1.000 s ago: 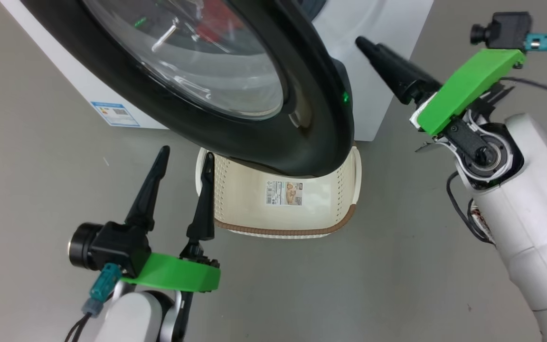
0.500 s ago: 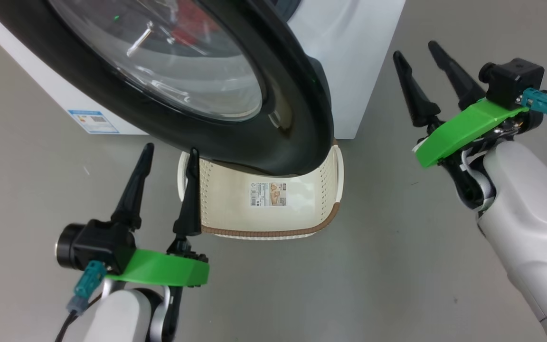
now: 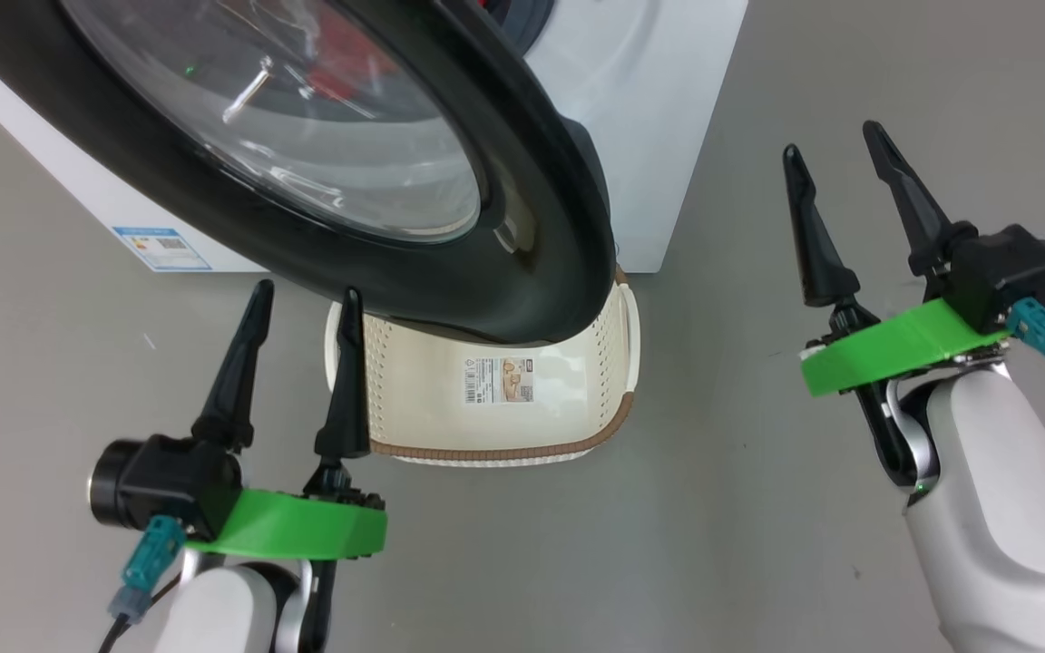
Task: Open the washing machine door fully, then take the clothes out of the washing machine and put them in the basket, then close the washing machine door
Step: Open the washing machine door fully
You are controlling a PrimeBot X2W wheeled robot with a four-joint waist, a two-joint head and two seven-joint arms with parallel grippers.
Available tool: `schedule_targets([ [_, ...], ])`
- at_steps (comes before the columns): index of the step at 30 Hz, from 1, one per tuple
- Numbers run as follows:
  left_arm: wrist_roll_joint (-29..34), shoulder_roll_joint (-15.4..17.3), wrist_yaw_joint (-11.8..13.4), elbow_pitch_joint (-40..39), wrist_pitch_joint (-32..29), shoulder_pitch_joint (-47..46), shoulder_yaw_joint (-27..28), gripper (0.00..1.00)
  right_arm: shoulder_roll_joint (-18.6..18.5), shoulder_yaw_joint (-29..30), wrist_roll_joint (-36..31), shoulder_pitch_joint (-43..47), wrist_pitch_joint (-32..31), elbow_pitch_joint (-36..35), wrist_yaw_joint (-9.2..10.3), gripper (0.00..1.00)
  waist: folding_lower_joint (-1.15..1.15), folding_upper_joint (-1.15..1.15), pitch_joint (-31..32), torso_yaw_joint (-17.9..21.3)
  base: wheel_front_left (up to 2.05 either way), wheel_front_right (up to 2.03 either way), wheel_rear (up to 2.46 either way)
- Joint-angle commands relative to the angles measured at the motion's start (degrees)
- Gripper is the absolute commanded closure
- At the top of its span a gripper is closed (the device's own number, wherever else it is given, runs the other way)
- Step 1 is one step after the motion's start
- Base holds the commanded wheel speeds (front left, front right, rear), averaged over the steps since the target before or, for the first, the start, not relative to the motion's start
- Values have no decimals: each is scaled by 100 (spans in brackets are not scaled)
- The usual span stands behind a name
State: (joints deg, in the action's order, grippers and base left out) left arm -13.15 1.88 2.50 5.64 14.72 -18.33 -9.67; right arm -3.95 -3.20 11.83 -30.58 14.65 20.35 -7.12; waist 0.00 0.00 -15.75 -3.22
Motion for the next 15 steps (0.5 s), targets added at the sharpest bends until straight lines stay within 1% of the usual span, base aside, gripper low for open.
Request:
schedule_targets([
  [1, 77, 99, 41, -199, 28, 57, 184, 0, 77, -36, -167, 135, 34, -304, -36, 0, 0, 0, 8, 13, 0, 0, 0],
  [6, 92, 99, 55, -267, 28, 108, 184, 0, 102, 94, -361, 516, 34, -709, -36, 0, 0, 0, 25, 26, 0, 0, 0],
  [15, 97, 99, 91, -359, 28, 171, 174, 0, 106, -9, -77, 1070, 34, -950, -36, 0, 0, 0, 15, 59, 0, 0, 0],
])
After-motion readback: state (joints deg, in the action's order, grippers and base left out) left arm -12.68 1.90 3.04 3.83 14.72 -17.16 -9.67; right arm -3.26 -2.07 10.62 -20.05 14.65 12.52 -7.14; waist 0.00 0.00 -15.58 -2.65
